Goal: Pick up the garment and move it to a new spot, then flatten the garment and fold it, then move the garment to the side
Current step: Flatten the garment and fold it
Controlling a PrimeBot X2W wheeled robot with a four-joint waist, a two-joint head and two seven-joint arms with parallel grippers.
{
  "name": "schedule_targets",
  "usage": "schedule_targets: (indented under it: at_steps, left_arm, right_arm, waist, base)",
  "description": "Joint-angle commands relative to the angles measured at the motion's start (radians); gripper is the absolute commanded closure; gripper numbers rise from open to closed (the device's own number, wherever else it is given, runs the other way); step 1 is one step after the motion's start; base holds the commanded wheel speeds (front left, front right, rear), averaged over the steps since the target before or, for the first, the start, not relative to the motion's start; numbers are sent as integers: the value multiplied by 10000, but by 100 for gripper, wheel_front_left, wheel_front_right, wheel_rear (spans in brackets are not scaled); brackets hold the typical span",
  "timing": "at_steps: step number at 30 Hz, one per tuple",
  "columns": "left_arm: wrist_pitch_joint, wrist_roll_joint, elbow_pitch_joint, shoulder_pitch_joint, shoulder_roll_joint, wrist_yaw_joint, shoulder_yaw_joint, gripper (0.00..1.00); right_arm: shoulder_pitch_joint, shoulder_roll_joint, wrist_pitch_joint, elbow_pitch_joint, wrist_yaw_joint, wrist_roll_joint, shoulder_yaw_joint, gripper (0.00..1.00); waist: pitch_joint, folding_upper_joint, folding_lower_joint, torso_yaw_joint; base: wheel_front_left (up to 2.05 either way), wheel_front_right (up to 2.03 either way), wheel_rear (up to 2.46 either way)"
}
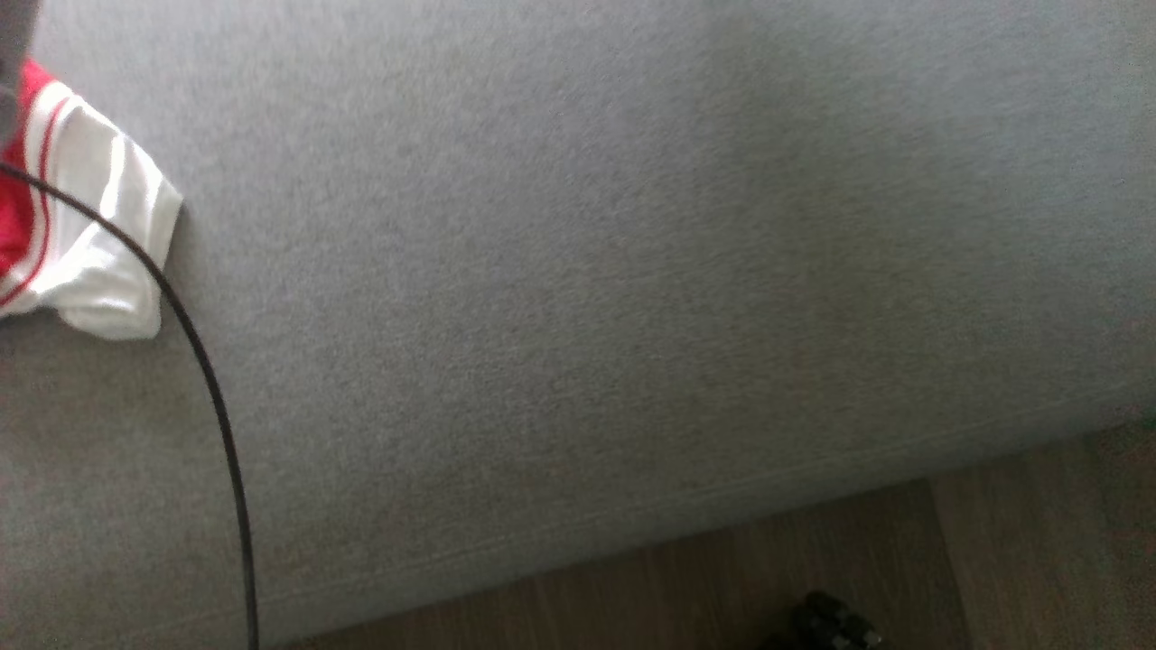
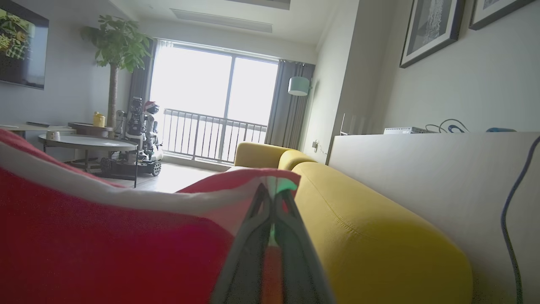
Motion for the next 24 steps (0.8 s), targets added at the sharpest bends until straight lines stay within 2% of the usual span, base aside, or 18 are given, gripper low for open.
schedule_targets:
  at_steps: [1,5,11,17,20,24]
  left_arm:
    - [-192,113,-261,-625,479,-60,21,100]
    - [-455,6,-794,-621,531,-60,-668,100]
    - [-466,-578,-2498,1495,818,-61,-1312,100]
    - [-467,-379,-4083,3496,1478,-61,-2046,100]
    - [-468,-14,-4913,4726,1836,-61,-2384,100]
    - [-468,718,-5831,6435,2090,-61,-2365,100]
  right_arm:
    - [-468,132,-105,-387,-4,-187,-124,100]
    - [-166,115,-189,-777,-4,-540,-15,100]
    - [1998,-189,-196,-1402,-4,-258,758,100]
    - [4425,-762,150,-2166,-4,559,1230,100]
    - [5898,-1293,489,-2977,-4,1081,1218,100]
    - [8107,-1779,926,-4465,-4,1609,949,100]
  waist:
    - [646,0,-1,278]
    - [1368,0,-1,652]
    - [1878,0,-1,994]
    - [1292,0,-1,916]
    - [755,0,-1,865]
    - [53,0,-1,768]
  base:
    - [0,0,0]
    - [0,0,0]
    - [0,0,0]
    - [0,0,0]
    - [0,0,0]
    - [0,0,0]
